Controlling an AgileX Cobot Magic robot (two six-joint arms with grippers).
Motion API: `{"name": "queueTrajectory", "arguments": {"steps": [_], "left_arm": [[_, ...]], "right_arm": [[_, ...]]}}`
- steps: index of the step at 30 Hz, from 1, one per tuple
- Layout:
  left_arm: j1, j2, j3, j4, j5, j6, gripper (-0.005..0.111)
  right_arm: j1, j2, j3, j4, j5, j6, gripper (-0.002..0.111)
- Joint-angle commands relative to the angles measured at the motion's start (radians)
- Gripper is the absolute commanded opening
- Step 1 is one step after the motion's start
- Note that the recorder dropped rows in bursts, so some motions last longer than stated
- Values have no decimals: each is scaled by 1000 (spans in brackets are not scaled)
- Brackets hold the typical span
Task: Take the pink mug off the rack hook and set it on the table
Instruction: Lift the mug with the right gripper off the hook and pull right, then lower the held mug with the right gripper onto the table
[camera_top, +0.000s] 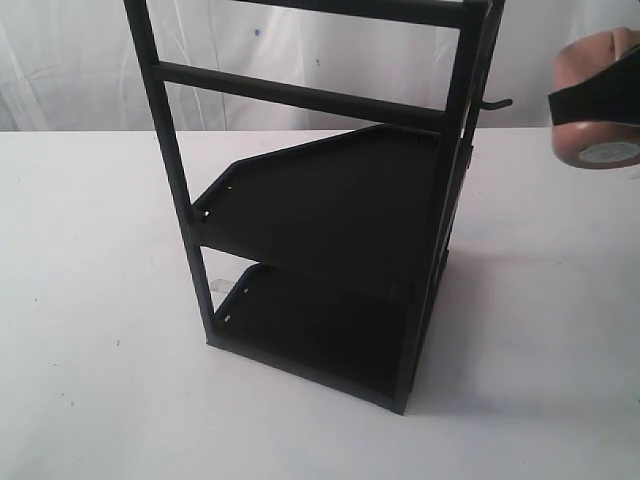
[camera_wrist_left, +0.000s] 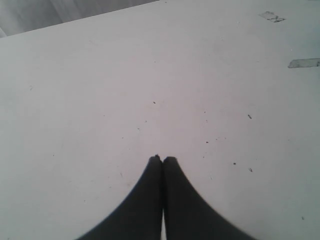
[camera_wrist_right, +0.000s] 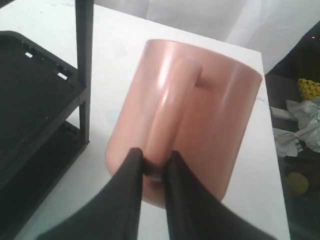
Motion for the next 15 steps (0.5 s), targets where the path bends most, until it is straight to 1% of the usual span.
{"name": "queueTrajectory", "arguments": {"steps": [1,3,5,9,11,13,14,15], "left_arm": [[3,-5,2,-12,2,-2,0],[3,-5,2,-12,2,-2,0],[3,-5,2,-12,2,-2,0],[3,-5,2,-12,2,-2,0],[3,-5,2,-12,2,-2,0],[3,-5,2,-12,2,-2,0],[3,-5,2,-12,2,-2,0],[3,-5,2,-12,2,-2,0]], "right_arm": [[-1,-12,93,-253,-77,291,0],[-1,-34,143,-401,-84,480,0],[-1,-78,195,-455,-119,590,0],[-1,-215,316,-422,-197,597,0],[-1,-305,394,-374,-235,604,0],[-1,-382,515,-298,-404,599,0],[-1,-394,550,-298,-452,599,0],[-1,-401,619,-298,-581,599,0]]}}
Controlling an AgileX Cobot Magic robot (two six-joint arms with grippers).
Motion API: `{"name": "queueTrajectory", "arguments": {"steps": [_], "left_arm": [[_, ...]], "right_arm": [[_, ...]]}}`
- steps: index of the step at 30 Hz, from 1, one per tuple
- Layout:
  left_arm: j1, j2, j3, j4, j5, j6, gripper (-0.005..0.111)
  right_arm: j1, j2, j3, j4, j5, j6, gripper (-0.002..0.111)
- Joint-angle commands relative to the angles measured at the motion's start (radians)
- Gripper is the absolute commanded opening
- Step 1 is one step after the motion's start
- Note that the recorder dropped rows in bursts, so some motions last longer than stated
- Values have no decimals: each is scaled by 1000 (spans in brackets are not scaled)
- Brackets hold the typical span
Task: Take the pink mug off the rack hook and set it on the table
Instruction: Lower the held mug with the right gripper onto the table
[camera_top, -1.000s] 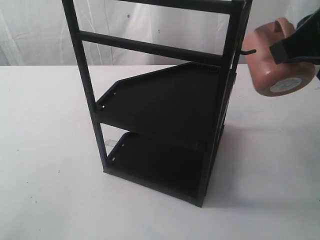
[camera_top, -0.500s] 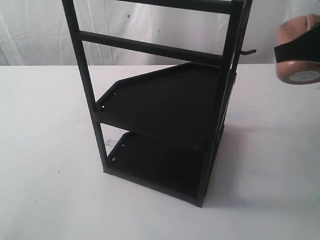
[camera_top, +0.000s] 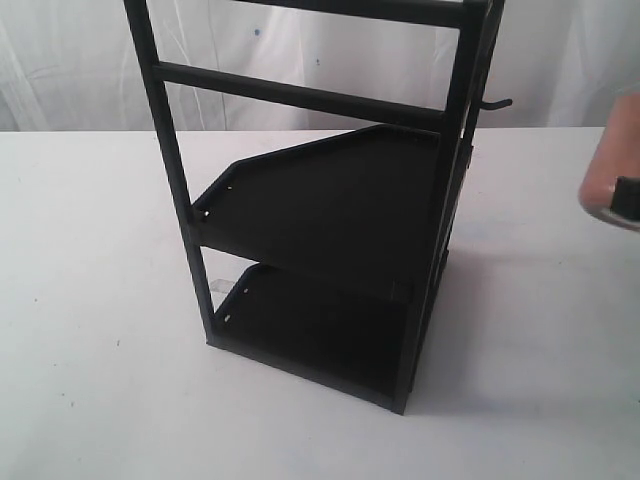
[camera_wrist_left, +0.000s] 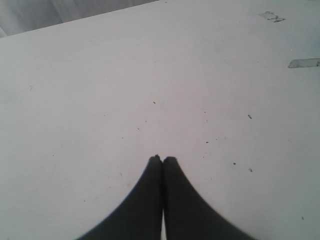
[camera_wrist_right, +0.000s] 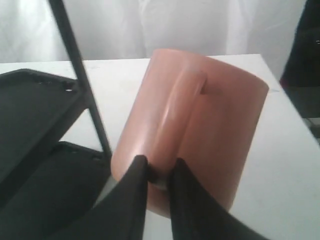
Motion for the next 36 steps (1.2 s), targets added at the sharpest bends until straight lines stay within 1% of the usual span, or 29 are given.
{"name": "queueTrajectory", "arguments": {"steps": [1,2,4,10,19,21,22,24,26,27,29,32,36], "left_arm": [[3,-5,2,-12,2,-2,0],[3,-5,2,-12,2,-2,0],[3,-5,2,-12,2,-2,0],[3,-5,2,-12,2,-2,0],[3,-5,2,-12,2,-2,0],[3,-5,2,-12,2,-2,0],[3,-5,2,-12,2,-2,0],[3,-5,2,-12,2,-2,0],[3,-5,2,-12,2,-2,0],[3,-5,2,-12,2,-2,0],[3,-5,2,-12,2,-2,0],[3,-5,2,-12,2,-2,0],[3,-5,2,-12,2,-2,0]], "right_arm": [[-1,-50,175,15,-333,5,0],[-1,-38,237,8,-487,5,0],[-1,-11,292,2,-629,-12,0],[-1,67,329,2,-656,-44,0],[-1,73,329,18,-686,-104,0],[-1,73,336,113,-686,-179,0],[-1,73,342,204,-688,-242,0],[-1,73,361,436,-704,-446,0],[-1,73,390,616,-761,-604,0],[-1,73,409,680,-799,-652,0],[-1,73,447,732,-871,-700,0],[-1,73,505,742,-970,-734,0],[-1,73,540,827,-1014,-821,0]]}}
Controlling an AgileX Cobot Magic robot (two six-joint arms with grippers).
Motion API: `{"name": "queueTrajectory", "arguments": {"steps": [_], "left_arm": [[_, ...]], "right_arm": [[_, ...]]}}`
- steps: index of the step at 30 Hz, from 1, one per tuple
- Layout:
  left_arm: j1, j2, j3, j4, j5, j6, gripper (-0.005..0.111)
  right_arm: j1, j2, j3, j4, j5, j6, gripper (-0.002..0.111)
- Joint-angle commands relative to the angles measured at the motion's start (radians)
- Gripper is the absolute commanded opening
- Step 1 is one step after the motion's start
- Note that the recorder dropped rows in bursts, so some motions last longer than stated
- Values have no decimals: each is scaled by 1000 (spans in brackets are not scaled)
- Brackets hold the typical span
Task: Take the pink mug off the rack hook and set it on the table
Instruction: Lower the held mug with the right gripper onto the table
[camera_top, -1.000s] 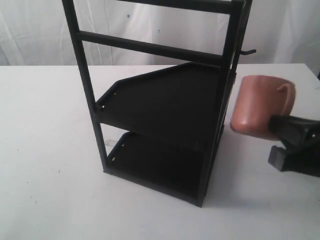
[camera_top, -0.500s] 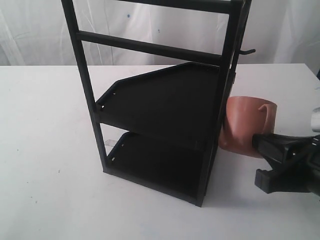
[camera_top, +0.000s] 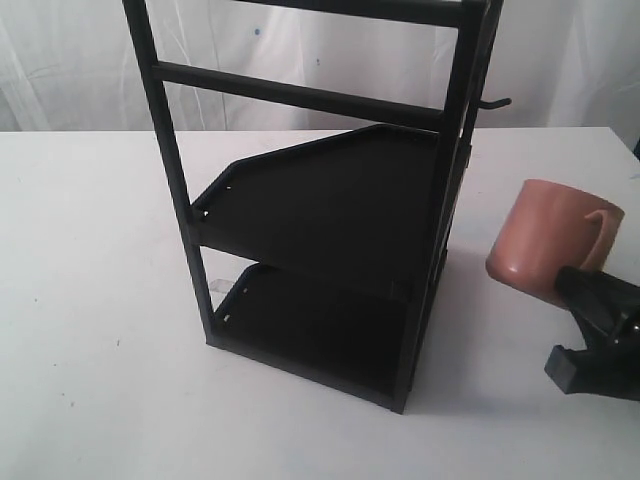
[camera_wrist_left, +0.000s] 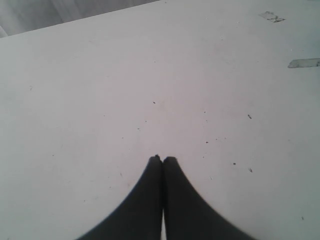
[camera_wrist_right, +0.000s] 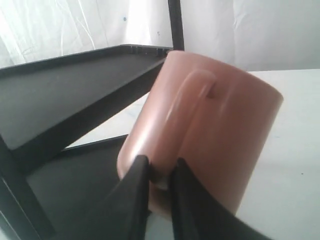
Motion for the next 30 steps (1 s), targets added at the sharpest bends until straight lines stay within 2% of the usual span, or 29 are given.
{"name": "queueTrajectory", "arguments": {"steps": [1,8,12,17,20,24,30], "left_arm": [[3,-5,2,-12,2,-2,0],[3,-5,2,-12,2,-2,0],[3,-5,2,-12,2,-2,0],[3,-5,2,-12,2,-2,0],[3,-5,2,-12,2,-2,0],[3,-5,2,-12,2,-2,0],[3,-5,2,-12,2,-2,0]], "right_arm": [[-1,-1,34,110,-93,-106,0],[-1,21,43,168,-111,-156,0],[-1,132,43,216,-147,-174,0],[-1,331,43,225,-343,-175,0],[-1,425,18,90,-393,-199,0],[-1,550,2,110,-441,-296,0],[-1,627,-19,57,-506,-307,0]]}}
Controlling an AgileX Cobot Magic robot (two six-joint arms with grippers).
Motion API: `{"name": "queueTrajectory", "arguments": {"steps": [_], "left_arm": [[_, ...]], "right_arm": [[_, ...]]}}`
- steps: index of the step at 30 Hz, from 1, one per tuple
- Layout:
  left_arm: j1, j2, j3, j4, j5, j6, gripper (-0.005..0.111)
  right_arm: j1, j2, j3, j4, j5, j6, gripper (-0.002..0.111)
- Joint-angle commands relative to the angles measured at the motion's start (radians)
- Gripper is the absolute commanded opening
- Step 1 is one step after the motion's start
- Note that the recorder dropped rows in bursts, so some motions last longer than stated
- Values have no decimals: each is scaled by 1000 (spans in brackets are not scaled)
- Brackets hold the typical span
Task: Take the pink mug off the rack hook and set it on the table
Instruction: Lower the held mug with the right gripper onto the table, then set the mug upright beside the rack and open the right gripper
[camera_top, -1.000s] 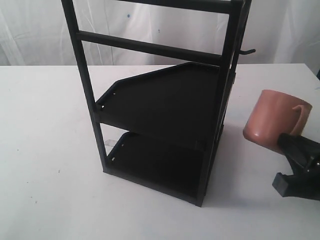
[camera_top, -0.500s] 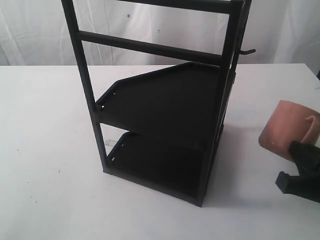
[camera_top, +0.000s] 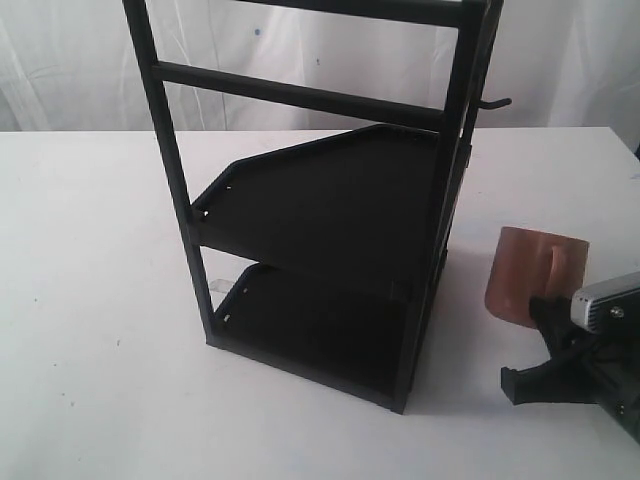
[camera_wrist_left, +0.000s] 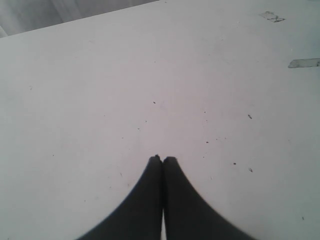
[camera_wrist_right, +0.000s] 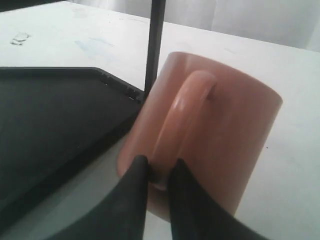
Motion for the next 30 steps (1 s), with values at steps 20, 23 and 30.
{"name": "queueTrajectory", "arguments": {"steps": [20,23,30], "left_arm": [[3,-5,2,-12,2,-2,0],[3,-5,2,-12,2,-2,0],[3,-5,2,-12,2,-2,0]], "right_arm": [[-1,147,-124,-61,-60,-43,0],[-1,147,-134,-56,-55,-43,0],[-1,161,-134,-20,-40,-43,0]]}}
